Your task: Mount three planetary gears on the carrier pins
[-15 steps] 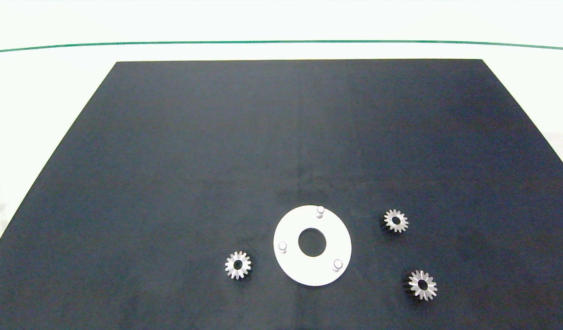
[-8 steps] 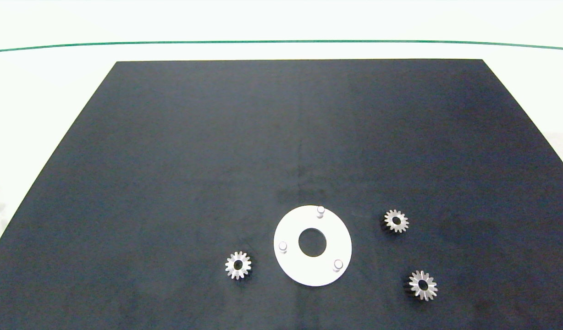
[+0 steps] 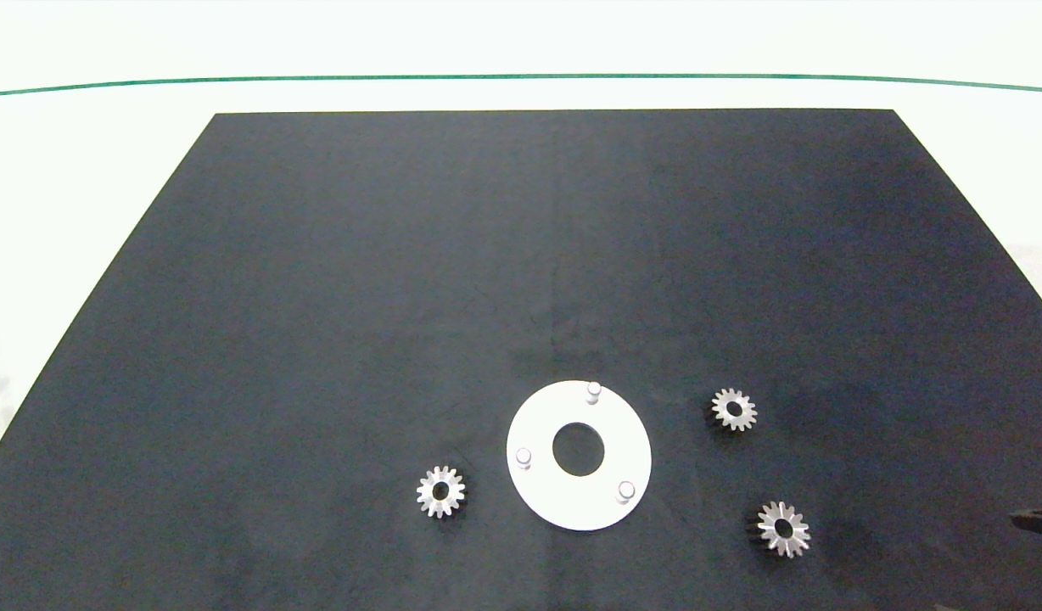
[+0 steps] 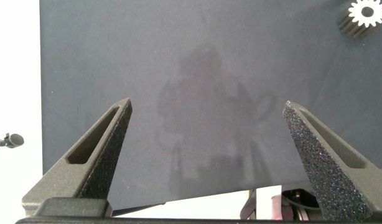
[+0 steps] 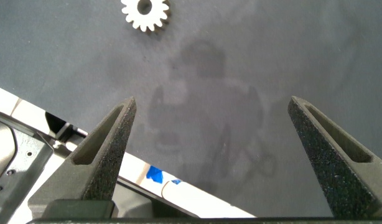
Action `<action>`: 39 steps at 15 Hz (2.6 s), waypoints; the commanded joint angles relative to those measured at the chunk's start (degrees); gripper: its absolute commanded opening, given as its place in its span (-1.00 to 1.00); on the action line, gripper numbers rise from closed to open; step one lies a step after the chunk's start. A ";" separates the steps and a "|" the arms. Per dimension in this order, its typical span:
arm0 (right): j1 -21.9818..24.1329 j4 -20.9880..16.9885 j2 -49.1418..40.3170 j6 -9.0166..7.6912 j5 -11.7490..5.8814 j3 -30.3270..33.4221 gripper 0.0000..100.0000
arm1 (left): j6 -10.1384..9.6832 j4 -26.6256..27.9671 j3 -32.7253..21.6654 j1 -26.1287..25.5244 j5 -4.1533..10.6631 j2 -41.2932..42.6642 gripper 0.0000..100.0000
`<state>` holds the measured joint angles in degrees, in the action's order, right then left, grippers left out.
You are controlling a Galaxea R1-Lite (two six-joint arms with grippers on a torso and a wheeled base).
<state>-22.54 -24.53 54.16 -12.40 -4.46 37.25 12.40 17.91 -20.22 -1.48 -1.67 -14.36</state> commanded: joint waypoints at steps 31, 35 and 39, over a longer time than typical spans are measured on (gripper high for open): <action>-12.35 12.57 27.40 -3.42 -5.12 3.09 1.00 | 0.08 0.02 -0.08 -0.02 0.00 1.26 1.00; -12.44 13.63 28.10 -3.42 -5.12 3.09 1.00 | 0.08 -0.07 -0.17 -0.11 0.00 1.44 1.00; -12.44 13.63 28.37 -3.33 -5.03 3.53 0.87 | 0.08 -0.07 -0.43 -0.19 0.00 1.44 1.00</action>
<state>-34.95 -10.83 82.44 -15.63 -9.50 40.66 12.40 17.73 -20.58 -1.65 -1.65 -12.97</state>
